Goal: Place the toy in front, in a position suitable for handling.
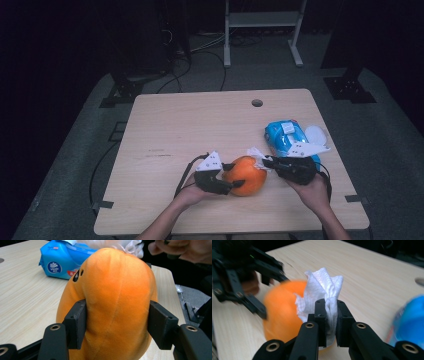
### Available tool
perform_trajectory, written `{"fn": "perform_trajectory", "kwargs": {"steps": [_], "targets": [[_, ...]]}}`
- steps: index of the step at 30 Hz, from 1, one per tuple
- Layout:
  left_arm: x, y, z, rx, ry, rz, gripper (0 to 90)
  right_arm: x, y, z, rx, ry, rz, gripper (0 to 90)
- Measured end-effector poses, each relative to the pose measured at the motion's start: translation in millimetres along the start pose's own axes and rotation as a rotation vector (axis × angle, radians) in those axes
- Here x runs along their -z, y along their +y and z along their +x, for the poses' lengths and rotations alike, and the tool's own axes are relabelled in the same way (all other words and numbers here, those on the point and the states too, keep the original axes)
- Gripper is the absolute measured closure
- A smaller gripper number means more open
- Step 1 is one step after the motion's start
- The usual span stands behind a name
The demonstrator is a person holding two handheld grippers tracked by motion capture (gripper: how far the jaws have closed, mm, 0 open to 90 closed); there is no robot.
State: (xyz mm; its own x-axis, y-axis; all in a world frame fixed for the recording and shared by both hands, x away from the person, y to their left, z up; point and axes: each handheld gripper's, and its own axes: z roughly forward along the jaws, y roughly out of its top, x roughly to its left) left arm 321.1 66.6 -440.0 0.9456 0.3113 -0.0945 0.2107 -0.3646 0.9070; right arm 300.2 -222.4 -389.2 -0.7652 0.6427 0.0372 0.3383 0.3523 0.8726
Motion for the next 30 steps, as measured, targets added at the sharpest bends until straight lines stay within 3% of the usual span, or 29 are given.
{"fn": "perform_trajectory", "kwargs": {"steps": [6, 11, 15, 20, 25, 28, 30], "targets": [[0.8, -1.9, 3.0, 0.014, -0.014, -0.011, 37.5, -4.5, -20.0, -14.4, -0.088, 0.016, 0.024, 81.0], [3.7, -3.4, 6.4, 0.04, -0.004, -0.016, 36.7, -5.4, -14.8, -11.6, -0.081, 0.036, 0.019, 81.1], [3.7, -3.5, 8.4, 0.056, -0.003, -0.017, 37.1, -4.3, -5.4, -1.6, -0.047, 0.06, -0.006, 81.0], [0.6, -1.4, 3.9, 0.025, -0.002, -0.004, 36.8, -7.8, 11.6, 16.7, 0.018, 0.081, -0.017, 81.0], [1.1, -1.7, 3.4, 0.019, 0.0, -0.003, 37.0, -17.4, 24.6, 33.3, 0.077, 0.108, -0.02, 80.9], [2.0, -3.2, 4.9, 0.024, -0.01, -0.014, 37.2, -19.7, 25.3, 34.2, 0.093, 0.095, -0.013, 81.0], [2.2, -2.6, 5.5, 0.001, -0.015, -0.019, 35.1, -19.0, 24.1, 29.7, 0.081, 0.09, -0.007, 81.0]]}}
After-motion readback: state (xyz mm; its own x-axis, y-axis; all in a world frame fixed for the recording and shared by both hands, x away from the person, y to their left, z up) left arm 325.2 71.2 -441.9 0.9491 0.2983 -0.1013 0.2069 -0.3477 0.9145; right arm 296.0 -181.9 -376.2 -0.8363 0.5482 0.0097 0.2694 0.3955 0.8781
